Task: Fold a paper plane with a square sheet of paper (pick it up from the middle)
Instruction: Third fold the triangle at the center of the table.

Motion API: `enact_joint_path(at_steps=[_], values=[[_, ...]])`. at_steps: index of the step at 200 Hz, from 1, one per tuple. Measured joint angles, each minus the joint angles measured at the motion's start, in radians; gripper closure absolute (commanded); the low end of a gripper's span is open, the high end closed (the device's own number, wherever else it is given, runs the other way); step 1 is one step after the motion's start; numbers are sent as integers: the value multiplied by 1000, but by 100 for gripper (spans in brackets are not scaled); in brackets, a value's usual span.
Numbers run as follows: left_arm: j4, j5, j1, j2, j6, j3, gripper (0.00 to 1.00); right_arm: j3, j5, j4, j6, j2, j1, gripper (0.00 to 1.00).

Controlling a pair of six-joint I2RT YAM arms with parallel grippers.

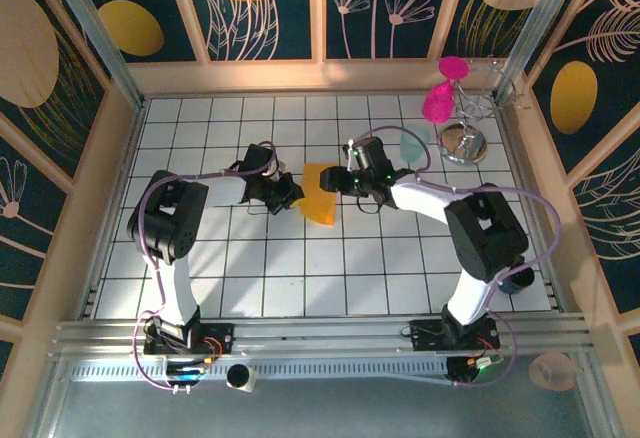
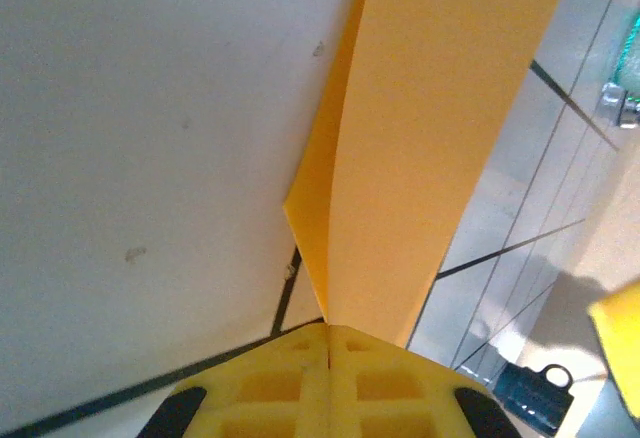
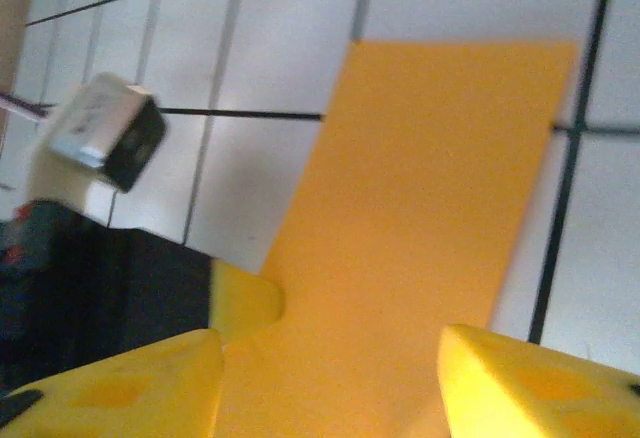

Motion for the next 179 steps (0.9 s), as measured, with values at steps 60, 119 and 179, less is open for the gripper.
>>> enact_joint_path(at_steps=[60,119,179], values=[[67,-2,0,-76,-114,-44,96,-153,139,190,-294,-45,203,35],[74,-2,0,-79,-140,-53,96,-219,151,336,-491,-26,211,37],[74,-2,0,-79,-143,-53,95,-270,191,443,-655,19,216,43]])
